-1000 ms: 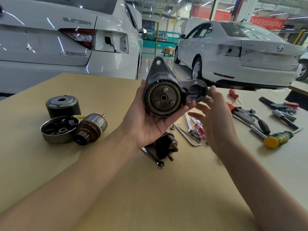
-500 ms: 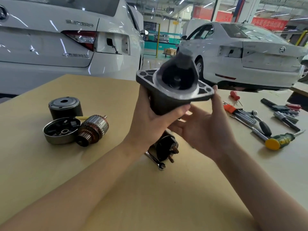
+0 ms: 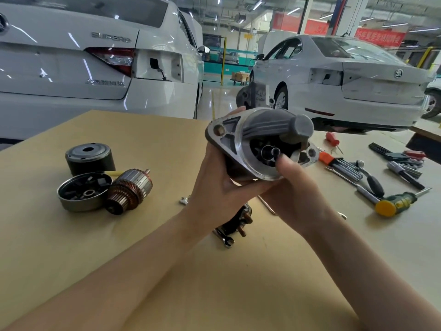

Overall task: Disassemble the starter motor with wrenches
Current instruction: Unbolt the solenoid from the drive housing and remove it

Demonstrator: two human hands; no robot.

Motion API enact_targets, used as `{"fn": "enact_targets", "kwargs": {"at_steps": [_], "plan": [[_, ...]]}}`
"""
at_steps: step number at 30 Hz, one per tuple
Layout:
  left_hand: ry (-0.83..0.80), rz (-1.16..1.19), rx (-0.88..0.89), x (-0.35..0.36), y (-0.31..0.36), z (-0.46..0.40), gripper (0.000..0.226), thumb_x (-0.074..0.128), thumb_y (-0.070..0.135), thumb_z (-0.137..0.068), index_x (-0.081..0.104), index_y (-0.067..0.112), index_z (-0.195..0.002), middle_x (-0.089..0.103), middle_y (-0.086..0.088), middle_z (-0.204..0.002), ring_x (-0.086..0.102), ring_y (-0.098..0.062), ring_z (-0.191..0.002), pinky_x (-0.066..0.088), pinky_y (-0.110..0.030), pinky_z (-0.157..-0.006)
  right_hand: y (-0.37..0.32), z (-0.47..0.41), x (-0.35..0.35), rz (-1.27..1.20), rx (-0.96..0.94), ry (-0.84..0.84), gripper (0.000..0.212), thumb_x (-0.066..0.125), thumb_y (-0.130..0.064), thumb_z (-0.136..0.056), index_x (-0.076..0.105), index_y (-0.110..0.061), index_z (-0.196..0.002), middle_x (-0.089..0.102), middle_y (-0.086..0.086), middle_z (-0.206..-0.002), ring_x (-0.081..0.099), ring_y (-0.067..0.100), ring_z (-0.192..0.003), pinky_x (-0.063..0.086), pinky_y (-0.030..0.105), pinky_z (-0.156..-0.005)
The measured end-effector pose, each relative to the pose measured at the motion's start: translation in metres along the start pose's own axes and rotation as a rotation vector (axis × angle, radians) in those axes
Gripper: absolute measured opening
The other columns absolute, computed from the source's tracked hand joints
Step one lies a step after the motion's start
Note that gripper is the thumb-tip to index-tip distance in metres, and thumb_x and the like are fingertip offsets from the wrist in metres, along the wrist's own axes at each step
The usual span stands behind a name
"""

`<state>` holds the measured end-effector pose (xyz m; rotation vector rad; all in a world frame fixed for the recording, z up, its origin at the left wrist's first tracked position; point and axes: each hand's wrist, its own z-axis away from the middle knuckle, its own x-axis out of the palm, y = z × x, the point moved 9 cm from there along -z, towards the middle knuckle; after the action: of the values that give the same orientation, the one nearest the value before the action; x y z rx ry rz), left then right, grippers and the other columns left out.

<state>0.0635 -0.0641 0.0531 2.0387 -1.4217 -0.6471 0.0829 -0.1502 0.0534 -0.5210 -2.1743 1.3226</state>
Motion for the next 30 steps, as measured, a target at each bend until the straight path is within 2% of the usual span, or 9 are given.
{"fn": "enact_targets", "kwargs": {"at_steps": [3,6,9,14,17,20,22,26,30], "plan": [[-0.011,-0.019,-0.031,0.001,-0.002,0.001,0.080,0.085,0.023,-0.074,0.043,0.003,-0.139,0.055,-0.017,-0.134,0.052,-0.031,-0.128,0.045,-0.047,-0.104,0.002,-0.001,-0.005,-0.006,-0.002,0.043,0.092,0.085,-0.044,-0.061,0.047,0.000,-0.132,0.063,0.015,-0.121,0.060,0.030,-0.113,0.051,0.036,-0.089],[-0.012,-0.056,-0.041,0.002,-0.007,0.003,0.077,0.086,0.022,-0.073,0.046,0.003,-0.137,0.055,-0.016,-0.133,0.052,-0.030,-0.128,0.045,-0.047,-0.104,0.003,0.002,-0.009,-0.021,-0.035,0.083,0.071,0.075,-0.028,-0.065,0.052,-0.002,-0.127,0.063,0.016,-0.120,0.060,0.031,-0.113,0.049,0.039,-0.091],[-0.011,-0.072,-0.027,0.001,-0.007,0.006,0.076,0.085,0.026,-0.072,0.049,0.002,-0.135,0.056,-0.018,-0.131,0.052,-0.032,-0.127,0.045,-0.048,-0.103,0.004,0.003,-0.009,-0.047,-0.087,0.119,0.059,0.060,-0.026,-0.068,0.055,-0.001,-0.121,0.064,0.016,-0.114,0.061,0.029,-0.109,0.050,0.038,-0.089],[0.022,-0.016,0.037,0.004,0.001,0.008,0.080,0.083,0.039,-0.072,0.044,0.009,-0.136,0.052,-0.022,-0.132,0.050,-0.038,-0.127,0.043,-0.055,-0.103,0.001,0.006,-0.008,-0.068,-0.128,0.136,0.039,0.062,-0.025,-0.062,0.073,-0.018,-0.098,0.071,0.004,-0.102,0.065,0.020,-0.101,0.051,0.030,-0.083],[0.050,0.012,0.045,0.001,0.004,0.007,0.080,0.082,0.042,-0.073,0.042,0.015,-0.137,0.049,-0.025,-0.134,0.048,-0.041,-0.128,0.041,-0.057,-0.104,-0.002,0.006,-0.004,-0.061,-0.135,0.101,0.042,0.076,-0.028,-0.054,0.076,-0.023,-0.096,0.072,0.001,-0.102,0.066,0.017,-0.101,0.051,0.028,-0.083],[0.039,0.020,0.015,0.003,-0.002,0.008,0.085,0.084,0.038,-0.072,0.041,0.010,-0.139,0.045,-0.028,-0.137,0.045,-0.042,-0.131,0.041,-0.057,-0.105,-0.001,0.006,-0.009,-0.048,-0.125,0.172,0.036,0.067,-0.028,-0.058,0.077,-0.023,-0.093,0.072,0.003,-0.101,0.066,0.018,-0.100,0.051,0.030,-0.083],[-0.004,0.003,-0.015,0.007,-0.010,0.010,0.083,0.085,0.037,-0.069,0.043,0.013,-0.137,0.048,-0.025,-0.136,0.047,-0.038,-0.131,0.042,-0.054,-0.106,-0.003,0.006,-0.011,-0.041,-0.147,0.192,0.033,0.062,-0.028,-0.063,0.076,-0.021,-0.092,0.071,0.005,-0.100,0.066,0.020,-0.099,0.052,0.030,-0.082],[-0.038,-0.044,-0.130,0.014,-0.015,0.012,0.076,0.085,0.041,-0.061,0.051,0.033,-0.129,0.061,0.006,-0.130,0.053,-0.006,-0.126,0.048,-0.027,-0.101,-0.002,0.004,-0.016,-0.089,-0.122,0.246,0.026,0.062,-0.024,-0.065,0.076,-0.022,-0.086,0.072,0.002,-0.093,0.067,0.019,-0.093,0.051,0.032,-0.083],[-0.054,-0.026,-0.052,0.016,-0.007,0.002,0.090,0.087,0.025,-0.072,0.037,0.020,-0.147,0.045,-0.014,-0.143,0.042,-0.026,-0.137,0.039,-0.043,-0.111,-0.006,0.003,-0.029,-0.094,-0.159,0.357,0.022,0.053,-0.017,-0.070,0.075,-0.019,-0.074,0.070,0.000,-0.081,0.066,0.013,-0.080,0.054,0.027,-0.073]]}}
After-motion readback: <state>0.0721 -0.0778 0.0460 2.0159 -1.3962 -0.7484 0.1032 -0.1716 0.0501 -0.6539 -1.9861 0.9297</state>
